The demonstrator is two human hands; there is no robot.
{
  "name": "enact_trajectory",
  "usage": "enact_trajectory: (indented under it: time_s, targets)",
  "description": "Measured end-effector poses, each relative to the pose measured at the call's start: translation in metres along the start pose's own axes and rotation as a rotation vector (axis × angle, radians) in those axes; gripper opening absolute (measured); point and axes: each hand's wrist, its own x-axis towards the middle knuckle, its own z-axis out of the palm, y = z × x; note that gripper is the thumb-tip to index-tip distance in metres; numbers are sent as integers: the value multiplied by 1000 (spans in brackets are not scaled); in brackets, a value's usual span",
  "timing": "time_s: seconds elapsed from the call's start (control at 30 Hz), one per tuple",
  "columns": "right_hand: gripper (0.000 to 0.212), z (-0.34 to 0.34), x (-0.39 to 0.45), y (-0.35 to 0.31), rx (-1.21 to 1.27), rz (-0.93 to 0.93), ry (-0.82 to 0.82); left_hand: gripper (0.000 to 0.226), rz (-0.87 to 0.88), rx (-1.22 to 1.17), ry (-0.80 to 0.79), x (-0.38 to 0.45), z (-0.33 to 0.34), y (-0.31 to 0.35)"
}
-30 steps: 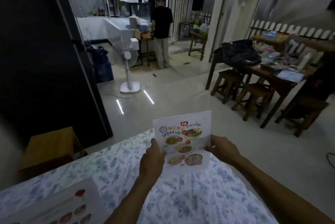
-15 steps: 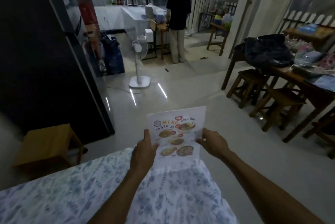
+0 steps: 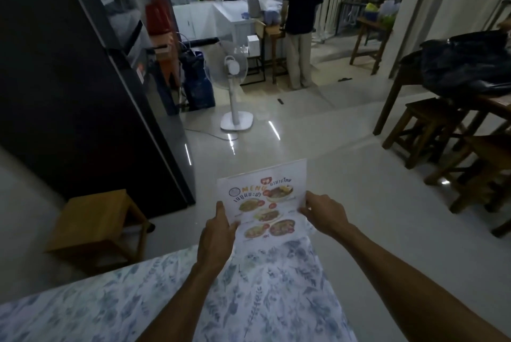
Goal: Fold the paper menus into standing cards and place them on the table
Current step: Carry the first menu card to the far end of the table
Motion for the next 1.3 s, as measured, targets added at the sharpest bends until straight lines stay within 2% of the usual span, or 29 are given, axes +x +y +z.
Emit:
enact_trajectory:
  time_s: [0.17,0.4,0.67,0.87,1.1,1.3]
  targets:
    - [45,9,14,10,63,-15,-21,45,16,-30,30,7,5,2]
    - [42,8,23,11,75,-46,-42,39,32,-9,64,16,5,-1]
    - [47,11,33,4,182,42,-148,33,-2,-34,30,23,7,-7]
    - [47,7,37,4,237,84,-156,33,4,-79,13,23,4,-11]
    - [57,5,38,3,273,93,-164,33,16,-58,3,22,-1,-10]
    - [60,0,25,6,318,139,-134,44,8,-52,18,17,-5,-17]
